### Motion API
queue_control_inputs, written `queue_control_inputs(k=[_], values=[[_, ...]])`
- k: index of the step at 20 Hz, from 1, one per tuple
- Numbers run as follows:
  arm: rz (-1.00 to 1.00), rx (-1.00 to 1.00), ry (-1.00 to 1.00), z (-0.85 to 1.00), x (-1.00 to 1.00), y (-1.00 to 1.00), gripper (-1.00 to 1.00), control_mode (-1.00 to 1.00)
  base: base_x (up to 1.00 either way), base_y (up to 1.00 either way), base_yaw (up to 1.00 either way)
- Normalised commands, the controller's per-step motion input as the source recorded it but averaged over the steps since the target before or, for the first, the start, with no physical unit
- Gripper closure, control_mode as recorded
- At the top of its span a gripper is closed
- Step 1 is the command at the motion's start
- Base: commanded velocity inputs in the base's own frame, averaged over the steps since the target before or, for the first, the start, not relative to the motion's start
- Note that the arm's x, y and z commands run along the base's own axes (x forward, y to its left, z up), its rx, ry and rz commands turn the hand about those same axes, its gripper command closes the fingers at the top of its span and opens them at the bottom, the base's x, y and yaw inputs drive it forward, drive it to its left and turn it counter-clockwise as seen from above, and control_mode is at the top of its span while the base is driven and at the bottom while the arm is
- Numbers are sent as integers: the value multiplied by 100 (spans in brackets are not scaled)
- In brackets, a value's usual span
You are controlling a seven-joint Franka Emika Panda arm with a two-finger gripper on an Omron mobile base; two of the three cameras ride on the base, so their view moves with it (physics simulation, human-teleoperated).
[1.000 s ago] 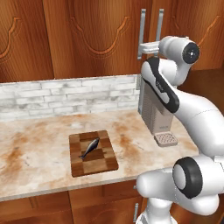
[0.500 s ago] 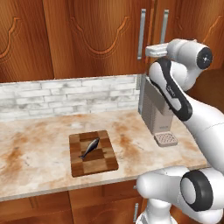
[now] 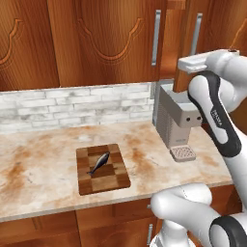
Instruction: Open the cabinet, retrieve the rolling pin, and place it next to the meat on the cutting board to prepare for tenderizing.
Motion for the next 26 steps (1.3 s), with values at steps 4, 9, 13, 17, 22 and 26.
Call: queue_control_inputs(k=[4, 9, 13, 17, 22, 26], values=[[5, 0, -5, 0, -85, -44, 100, -100, 0, 0, 0], [2, 0, -4, 0, -78, -44, 100, -100, 0, 0, 0], [0, -1, 1, -1, -23, -18, -100, -100, 0, 0, 0], [1, -8, -2, -1, -20, 16, -100, -100, 0, 0, 0], [0, -24, -18, 7, -73, 70, -100, -100, 0, 0, 0], [0, -29, -18, 14, -69, 79, -100, -100, 0, 0, 0]])
